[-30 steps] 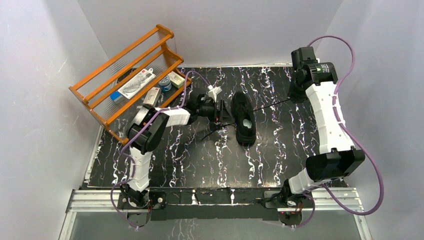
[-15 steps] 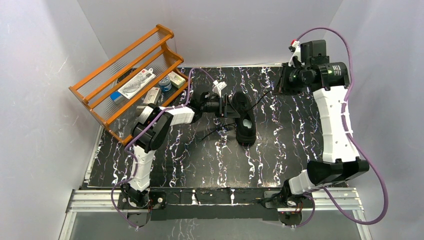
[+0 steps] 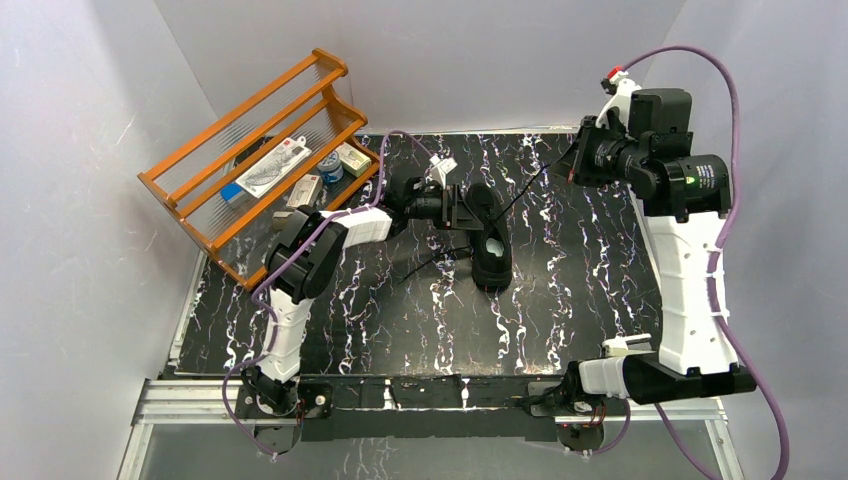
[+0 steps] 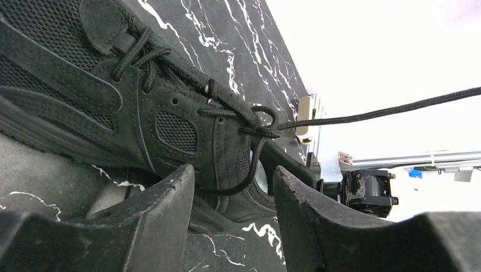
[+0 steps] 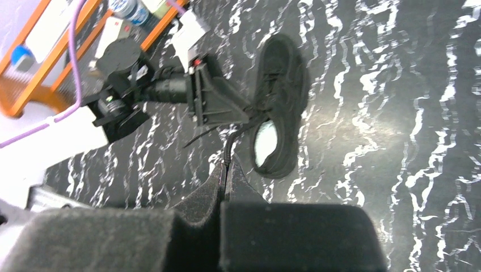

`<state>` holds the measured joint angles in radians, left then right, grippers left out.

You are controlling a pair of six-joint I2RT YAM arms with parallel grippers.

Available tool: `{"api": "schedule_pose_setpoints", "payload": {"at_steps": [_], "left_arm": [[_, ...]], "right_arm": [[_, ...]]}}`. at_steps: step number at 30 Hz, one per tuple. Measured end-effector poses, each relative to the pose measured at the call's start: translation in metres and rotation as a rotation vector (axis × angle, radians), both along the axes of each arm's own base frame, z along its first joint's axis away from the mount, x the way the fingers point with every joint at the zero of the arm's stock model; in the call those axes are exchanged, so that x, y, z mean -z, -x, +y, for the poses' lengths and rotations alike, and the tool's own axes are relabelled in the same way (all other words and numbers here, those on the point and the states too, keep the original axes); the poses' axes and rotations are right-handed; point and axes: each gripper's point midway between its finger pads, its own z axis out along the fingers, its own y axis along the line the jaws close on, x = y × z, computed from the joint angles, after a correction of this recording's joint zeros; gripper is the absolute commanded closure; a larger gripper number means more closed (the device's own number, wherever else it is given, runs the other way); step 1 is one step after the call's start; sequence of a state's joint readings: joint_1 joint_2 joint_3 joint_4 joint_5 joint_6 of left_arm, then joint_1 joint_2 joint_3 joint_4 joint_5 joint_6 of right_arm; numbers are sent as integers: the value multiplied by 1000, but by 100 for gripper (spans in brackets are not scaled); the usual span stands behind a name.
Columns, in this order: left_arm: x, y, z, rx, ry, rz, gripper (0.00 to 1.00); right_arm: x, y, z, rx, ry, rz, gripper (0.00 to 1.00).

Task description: Tie the shoes

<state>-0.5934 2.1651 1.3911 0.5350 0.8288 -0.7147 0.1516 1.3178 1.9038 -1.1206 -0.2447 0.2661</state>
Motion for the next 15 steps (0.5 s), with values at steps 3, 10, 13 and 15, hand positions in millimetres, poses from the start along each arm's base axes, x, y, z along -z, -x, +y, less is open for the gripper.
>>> {"api": "schedule_pose_setpoints", "payload": {"at_steps": [3,10,13,15], "left_arm": [[1,-1,-4,4,1,-1,60],[10,-7,-5,-5,-45,12,89],[14,-8,-4,-8,-69,13,100],[18,-7,-2,-4,-90,11,100]], "right_arm": [[-4,-8,-11,61,39,-25,100],[-6,-42,-48,242,184,-67,100],[6,-56,-65,323,259,-39,100],[19,-68,-81,401,323,-3,100]]}}
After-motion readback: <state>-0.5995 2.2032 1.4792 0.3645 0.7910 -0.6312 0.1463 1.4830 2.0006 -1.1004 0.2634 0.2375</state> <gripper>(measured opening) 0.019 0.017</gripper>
